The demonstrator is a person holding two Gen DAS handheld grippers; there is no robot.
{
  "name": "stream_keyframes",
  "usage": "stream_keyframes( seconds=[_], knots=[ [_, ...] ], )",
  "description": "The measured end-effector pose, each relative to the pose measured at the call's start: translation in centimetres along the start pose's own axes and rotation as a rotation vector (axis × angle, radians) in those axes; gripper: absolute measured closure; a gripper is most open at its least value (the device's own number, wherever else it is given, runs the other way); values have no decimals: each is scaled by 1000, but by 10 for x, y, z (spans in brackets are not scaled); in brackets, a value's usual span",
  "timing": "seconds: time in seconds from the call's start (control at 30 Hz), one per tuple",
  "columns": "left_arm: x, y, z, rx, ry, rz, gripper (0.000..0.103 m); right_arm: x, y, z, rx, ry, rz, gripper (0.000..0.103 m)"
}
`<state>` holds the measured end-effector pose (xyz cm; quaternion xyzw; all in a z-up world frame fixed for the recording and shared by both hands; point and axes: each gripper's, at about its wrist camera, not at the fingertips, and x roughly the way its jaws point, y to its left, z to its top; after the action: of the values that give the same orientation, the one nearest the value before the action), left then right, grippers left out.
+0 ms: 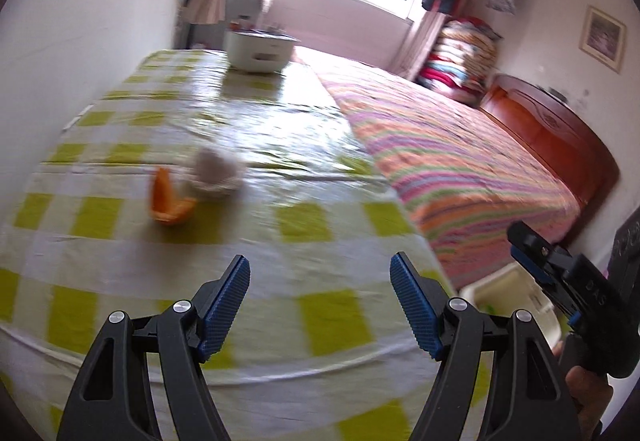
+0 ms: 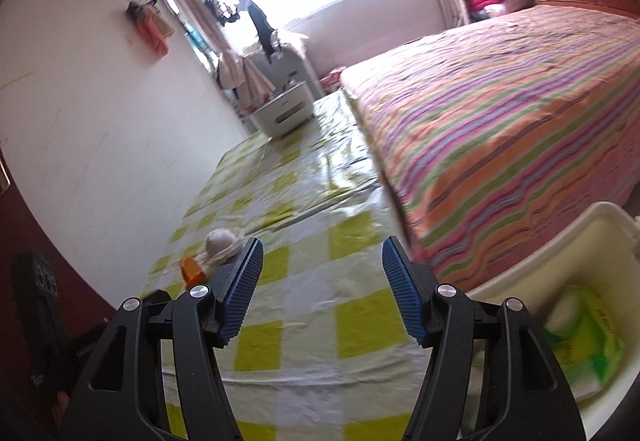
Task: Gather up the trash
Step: 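Move both open grippers back to the orange peel and white cap, then grasp the white lace cap with the right gripper while the left gripper grasps the orange peel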
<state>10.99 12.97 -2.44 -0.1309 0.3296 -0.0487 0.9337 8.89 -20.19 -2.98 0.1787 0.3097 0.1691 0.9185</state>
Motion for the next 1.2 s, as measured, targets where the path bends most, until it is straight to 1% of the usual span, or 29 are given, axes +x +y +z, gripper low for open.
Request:
stream_keyframes(
  seconds=[0.1, 0.13, 0.23, 0.37, 0.47, 0.53, 0.6, 0.73, 0.93, 1.1, 1.2],
  knots=[
    [-5, 29, 6, -49, -23, 39, 32, 18, 16, -1, -20, 24, 28, 42],
    [-7, 44, 9, -82, -38, 60, 32, 26, 22, -2, -24, 35, 40, 42],
    [-9, 73, 14, -157, -57, 90, 32, 47, 38, -4, -30, 68, 77, 42],
    [-5, 97, 21, -203, -48, 105, 32, 79, 65, -7, -88, 124, 130, 42],
    [0, 104, 26, -204, -46, 109, 32, 101, 89, -5, -146, 156, 163, 41],
    [4, 106, 29, -197, -45, 107, 32, 114, 102, -2, -173, 175, 184, 37],
    [9, 108, 32, -192, -42, 97, 32, 132, 119, -1, -224, 212, 204, 36],
    [21, 112, 38, -183, -24, 88, 32, 162, 143, -1, -329, 253, 199, 36],
    [29, 122, 43, -219, -11, 89, 32, 206, 150, -3, -356, 332, 201, 36],
    [27, 127, 45, -198, -7, 109, 32, 234, 158, -5, -380, 388, 194, 36],
    [29, 131, 45, -189, 4, 129, 32, 244, 166, -5, -398, 411, 179, 36]
  ],
)
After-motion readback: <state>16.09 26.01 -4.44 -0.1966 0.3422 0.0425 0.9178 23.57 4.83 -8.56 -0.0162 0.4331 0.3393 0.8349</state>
